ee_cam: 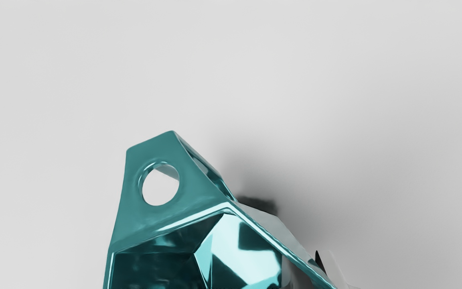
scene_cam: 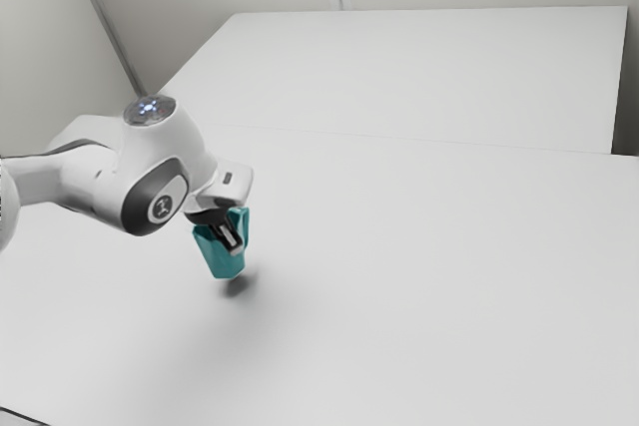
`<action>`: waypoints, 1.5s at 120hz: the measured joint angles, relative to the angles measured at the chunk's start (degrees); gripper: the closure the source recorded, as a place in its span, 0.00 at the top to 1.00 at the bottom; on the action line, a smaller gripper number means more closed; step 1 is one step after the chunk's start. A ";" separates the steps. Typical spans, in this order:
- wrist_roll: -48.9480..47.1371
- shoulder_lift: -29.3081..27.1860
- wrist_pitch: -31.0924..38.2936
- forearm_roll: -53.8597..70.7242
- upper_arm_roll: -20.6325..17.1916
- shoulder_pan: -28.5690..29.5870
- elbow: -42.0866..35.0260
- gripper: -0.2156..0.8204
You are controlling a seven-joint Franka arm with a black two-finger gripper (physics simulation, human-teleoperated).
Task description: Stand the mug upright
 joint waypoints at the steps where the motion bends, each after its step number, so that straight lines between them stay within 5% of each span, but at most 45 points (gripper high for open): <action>1: -0.33 0.03 0.29 0.11 -0.09 -0.02 -0.16 0.03; 78: -18.84 4.86 12.03 5.10 -1.98 -1.12 -2.91 0.04; 104: -21.38 4.56 12.43 4.62 -2.50 -1.47 -2.90 0.33; 128: -23.07 3.28 11.95 4.01 -2.81 -2.15 -1.34 0.49; 180: -25.07 12.28 -27.43 -5.01 -0.05 -1.57 39.46 0.72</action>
